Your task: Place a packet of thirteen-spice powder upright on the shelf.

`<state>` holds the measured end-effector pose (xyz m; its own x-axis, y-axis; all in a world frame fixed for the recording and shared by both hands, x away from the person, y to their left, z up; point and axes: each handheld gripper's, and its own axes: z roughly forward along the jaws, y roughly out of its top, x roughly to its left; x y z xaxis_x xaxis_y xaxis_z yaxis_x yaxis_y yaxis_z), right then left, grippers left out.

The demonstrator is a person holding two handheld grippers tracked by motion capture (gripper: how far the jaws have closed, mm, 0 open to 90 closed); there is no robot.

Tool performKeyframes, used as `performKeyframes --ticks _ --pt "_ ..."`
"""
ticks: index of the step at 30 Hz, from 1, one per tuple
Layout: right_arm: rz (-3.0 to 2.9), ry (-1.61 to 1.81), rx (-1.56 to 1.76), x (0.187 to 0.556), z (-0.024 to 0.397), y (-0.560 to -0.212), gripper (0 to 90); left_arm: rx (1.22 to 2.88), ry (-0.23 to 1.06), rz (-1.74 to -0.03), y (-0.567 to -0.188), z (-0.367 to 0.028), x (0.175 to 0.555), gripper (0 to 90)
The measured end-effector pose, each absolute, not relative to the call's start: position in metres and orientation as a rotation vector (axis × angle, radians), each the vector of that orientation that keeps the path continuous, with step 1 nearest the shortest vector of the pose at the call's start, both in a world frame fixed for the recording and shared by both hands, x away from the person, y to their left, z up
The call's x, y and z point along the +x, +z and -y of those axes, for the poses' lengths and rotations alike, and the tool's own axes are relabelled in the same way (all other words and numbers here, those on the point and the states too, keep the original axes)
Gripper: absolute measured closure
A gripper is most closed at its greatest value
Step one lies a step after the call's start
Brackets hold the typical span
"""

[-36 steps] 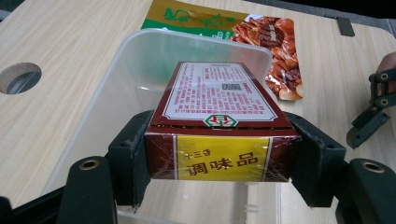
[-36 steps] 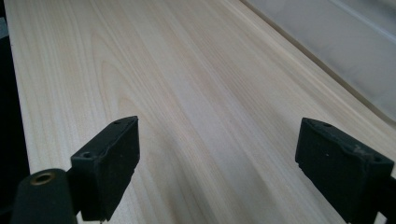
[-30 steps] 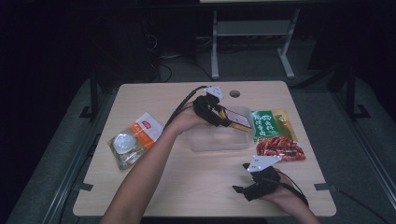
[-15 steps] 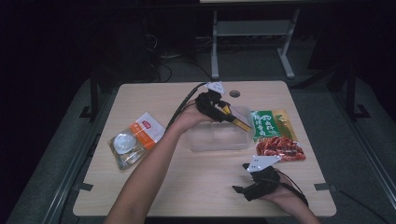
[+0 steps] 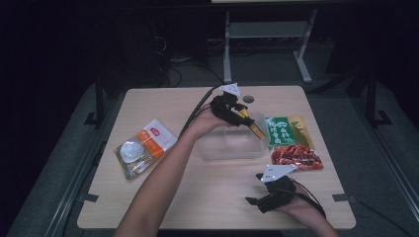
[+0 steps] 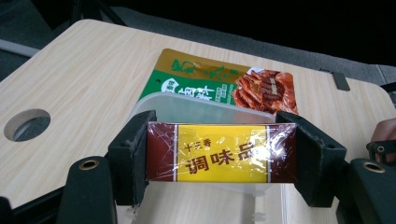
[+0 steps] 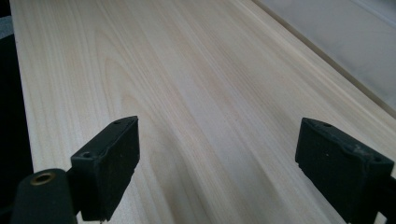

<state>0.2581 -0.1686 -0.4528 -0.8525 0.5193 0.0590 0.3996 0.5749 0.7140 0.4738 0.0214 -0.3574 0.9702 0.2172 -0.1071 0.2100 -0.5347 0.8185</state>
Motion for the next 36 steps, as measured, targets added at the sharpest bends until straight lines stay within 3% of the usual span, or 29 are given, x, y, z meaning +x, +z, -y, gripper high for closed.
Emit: performKeyframes --ticks 36 --pt "-2.649 1.141 0.779 0.259 0.171 -0.454 13.5 2.13 -0.042 -0.279 -0.372 0.014 0.478 31.0"
